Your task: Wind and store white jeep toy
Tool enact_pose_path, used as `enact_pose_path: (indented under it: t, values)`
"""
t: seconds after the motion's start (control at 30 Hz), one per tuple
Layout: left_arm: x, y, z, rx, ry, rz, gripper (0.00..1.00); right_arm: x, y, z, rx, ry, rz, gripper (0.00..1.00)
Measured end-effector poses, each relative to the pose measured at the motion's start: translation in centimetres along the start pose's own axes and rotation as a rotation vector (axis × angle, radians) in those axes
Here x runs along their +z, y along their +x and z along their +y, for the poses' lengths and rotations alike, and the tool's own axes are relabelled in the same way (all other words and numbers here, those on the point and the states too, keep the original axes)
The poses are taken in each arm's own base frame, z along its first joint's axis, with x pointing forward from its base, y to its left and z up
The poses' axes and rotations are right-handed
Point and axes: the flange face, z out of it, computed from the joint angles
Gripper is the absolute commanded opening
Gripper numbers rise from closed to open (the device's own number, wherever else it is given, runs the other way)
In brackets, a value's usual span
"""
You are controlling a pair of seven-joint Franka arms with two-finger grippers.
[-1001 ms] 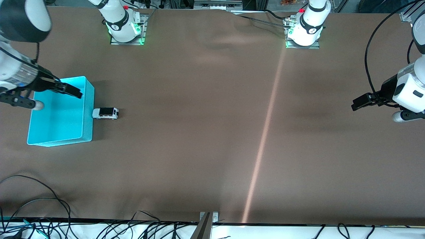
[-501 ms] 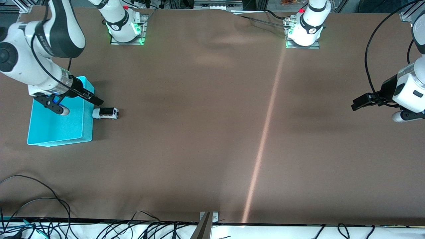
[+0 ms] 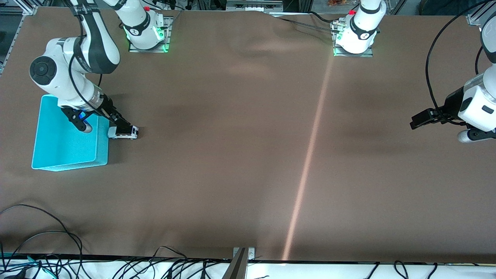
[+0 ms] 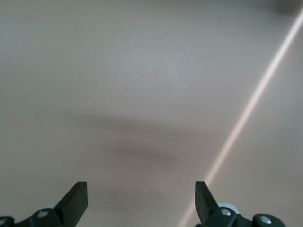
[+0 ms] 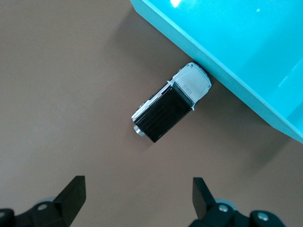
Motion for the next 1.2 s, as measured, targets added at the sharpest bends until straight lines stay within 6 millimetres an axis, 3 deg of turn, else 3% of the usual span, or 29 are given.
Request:
enact_pose_path:
  t: [0.17,0.5,0.93,1.2]
  values:
    - [0.0,0.0,0.0,0.001,0.000,0.000,1.00,1.6,0.1,1.0,0.032,0.011,0.013,1.00]
    - [0.0,0.0,0.1,0.001,0.000,-0.001,1.00,5.0,2.1,3.8,0.170,0.067,0.075,1.00]
    - [0.1,0.0,0.1,0.002,0.000,-0.002,1.00,7.0,2.6,3.6,0.354,0.112,0.105,1.00]
    - [0.1,0.0,0.1,0.002,0.000,-0.002,1.00,9.5,2.7,3.7,0.410,0.118,0.110,1.00]
